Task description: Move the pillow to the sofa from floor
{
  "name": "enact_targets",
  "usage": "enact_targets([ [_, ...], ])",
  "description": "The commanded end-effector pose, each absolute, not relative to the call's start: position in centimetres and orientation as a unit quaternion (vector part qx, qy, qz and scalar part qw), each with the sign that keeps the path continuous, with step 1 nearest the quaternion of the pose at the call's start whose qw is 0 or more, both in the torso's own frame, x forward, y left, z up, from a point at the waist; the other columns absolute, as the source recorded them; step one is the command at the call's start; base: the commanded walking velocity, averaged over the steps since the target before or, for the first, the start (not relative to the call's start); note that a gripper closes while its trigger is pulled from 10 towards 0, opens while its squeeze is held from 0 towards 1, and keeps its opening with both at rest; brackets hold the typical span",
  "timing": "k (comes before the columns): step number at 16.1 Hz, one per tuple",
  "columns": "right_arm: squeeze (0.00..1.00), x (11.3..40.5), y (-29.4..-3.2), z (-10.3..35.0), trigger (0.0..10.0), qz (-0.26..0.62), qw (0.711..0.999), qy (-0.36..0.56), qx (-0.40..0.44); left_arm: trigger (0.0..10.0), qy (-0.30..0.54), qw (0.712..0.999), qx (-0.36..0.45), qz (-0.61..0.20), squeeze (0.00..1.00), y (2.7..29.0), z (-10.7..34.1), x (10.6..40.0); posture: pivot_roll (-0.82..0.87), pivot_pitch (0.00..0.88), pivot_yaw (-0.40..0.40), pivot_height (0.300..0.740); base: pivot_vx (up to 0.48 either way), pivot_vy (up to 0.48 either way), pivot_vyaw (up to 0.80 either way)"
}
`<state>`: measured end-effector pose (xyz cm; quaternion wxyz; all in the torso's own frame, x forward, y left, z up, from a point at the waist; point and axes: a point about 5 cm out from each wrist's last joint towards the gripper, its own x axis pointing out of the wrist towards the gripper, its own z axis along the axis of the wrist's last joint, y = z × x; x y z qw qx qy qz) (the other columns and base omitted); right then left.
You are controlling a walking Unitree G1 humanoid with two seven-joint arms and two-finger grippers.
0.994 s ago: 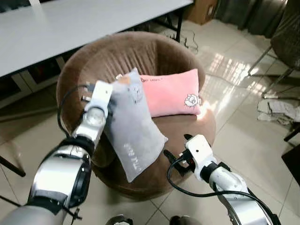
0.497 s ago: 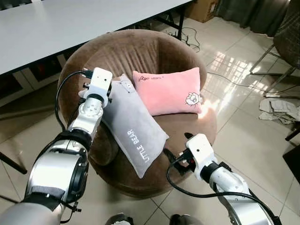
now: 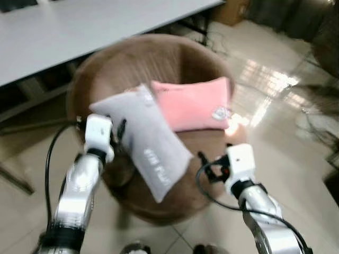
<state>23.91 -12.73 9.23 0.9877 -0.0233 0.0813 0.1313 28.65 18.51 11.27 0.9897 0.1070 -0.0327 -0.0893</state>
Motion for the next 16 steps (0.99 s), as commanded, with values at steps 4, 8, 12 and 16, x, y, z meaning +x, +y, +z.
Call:
enact_targets([
  [4, 0.0, 24.6, -13.1, 8.8, 10.0, 0.128, 0.988, 0.081, 0.006, 10.0, 0.003, 0.984, 0.121, -0.13, 0.0, 16.5, 11.0, 26.3, -0.02, 0.0, 0.033, 0.74, 0.0, 0.0, 0.8],
  [8, 0.0, 24.4, -13.1, 9.0, 10.0, 0.133, 0.988, 0.074, 0.01, 10.0, 0.008, 0.984, 0.156, -0.089, 0.0, 16.6, 12.0, 26.9, -0.02, 0.0, 0.047, 0.74, 0.0, 0.0, 0.8],
  [12, 0.0, 24.5, -12.7, 9.0, 10.0, 0.145, 0.987, 0.075, 0.011, 10.0, -0.009, 0.986, 0.149, -0.071, 0.0, 17.0, 12.3, 26.7, -0.02, 0.0, 0.046, 0.74, 0.0, 0.0, 0.8],
  [16, 0.0, 24.8, -12.3, 8.8, 10.0, 0.167, 0.982, 0.082, 0.004, 10.0, -0.019, 0.989, 0.131, -0.06, 0.0, 17.1, 12.8, 26.4, -0.01, 0.0, 0.03, 0.74, 0.071, 0.0, 0.8],
])
